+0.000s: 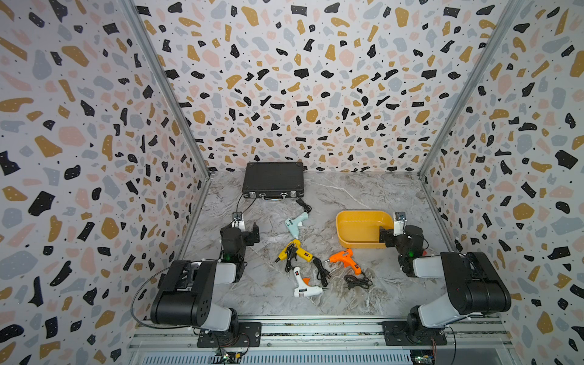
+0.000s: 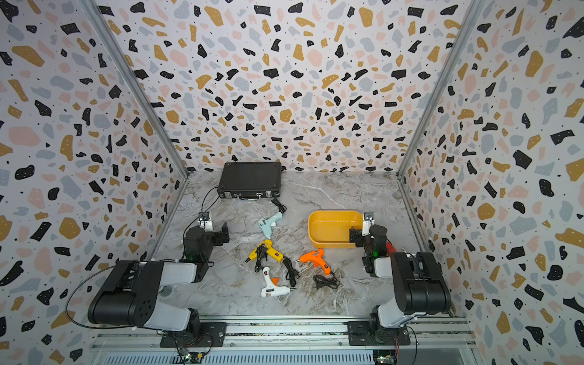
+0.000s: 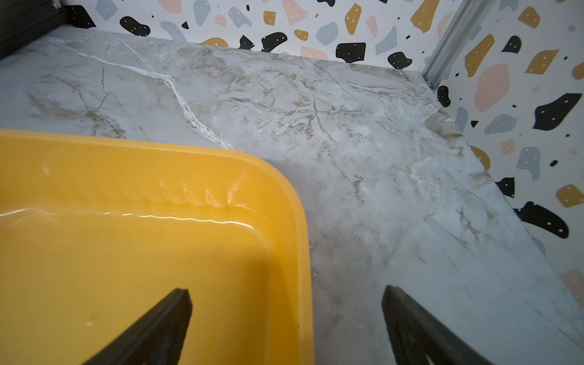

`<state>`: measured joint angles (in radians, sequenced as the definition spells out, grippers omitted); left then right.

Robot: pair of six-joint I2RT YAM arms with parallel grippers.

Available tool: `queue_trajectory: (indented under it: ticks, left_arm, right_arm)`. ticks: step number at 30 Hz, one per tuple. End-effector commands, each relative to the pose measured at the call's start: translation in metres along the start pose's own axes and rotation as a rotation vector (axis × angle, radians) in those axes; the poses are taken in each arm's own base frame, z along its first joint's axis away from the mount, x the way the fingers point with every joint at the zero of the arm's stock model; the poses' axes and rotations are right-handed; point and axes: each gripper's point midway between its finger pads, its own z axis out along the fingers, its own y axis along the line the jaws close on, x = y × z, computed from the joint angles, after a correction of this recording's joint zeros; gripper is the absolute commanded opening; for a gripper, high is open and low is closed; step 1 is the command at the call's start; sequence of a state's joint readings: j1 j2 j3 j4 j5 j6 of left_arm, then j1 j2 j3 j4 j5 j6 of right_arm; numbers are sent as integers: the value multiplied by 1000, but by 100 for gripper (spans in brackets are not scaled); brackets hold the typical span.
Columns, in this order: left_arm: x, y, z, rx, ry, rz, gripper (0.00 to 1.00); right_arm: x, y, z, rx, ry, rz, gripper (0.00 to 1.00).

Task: Put the hot melt glue gun into the storage box
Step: Move the storage box to the center of the board.

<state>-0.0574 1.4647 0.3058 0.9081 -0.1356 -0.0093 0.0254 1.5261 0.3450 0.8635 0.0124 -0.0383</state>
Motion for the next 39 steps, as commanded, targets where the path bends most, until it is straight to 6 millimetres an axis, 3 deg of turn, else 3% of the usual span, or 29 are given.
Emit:
queue_trajectory:
  ticks: [1, 15, 19, 22, 24, 26, 29, 32, 39]
  left_arm:
    - [-10, 0, -1, -2, -49, 13, 100]
    - [-9, 4, 1, 64, -17, -50, 100]
    - [-22, -9, 1, 145, 8, -20, 100]
    - [-24, -21, 7, 216, 193, -19, 100]
    - [-39, -16, 15, 176, 308, -65, 100]
    - [-66, -13, 19, 165, 281, -97, 100]
    - [-96, -15, 16, 163, 285, -173, 100]
    - [-106, -21, 7, 145, 347, -205, 95]
    - [-84, -33, -37, 109, 564, -190, 83]
  right_arm:
    - [-11, -2, 0, 2, -28, -3, 99]
    - [-14, -5, -1, 25, -33, 2, 99]
    - [-40, -10, -6, 89, 91, -28, 99]
    - [-71, -14, -5, 145, 246, -55, 99]
    - [-92, -29, -5, 245, 240, -36, 99]
    - [-102, -37, -10, 297, 268, 25, 99]
    - [-100, -26, -10, 243, 409, 78, 99]
    - [-81, -9, -9, 175, 624, 116, 99]
    - [-51, 5, -15, 91, 830, 225, 92]
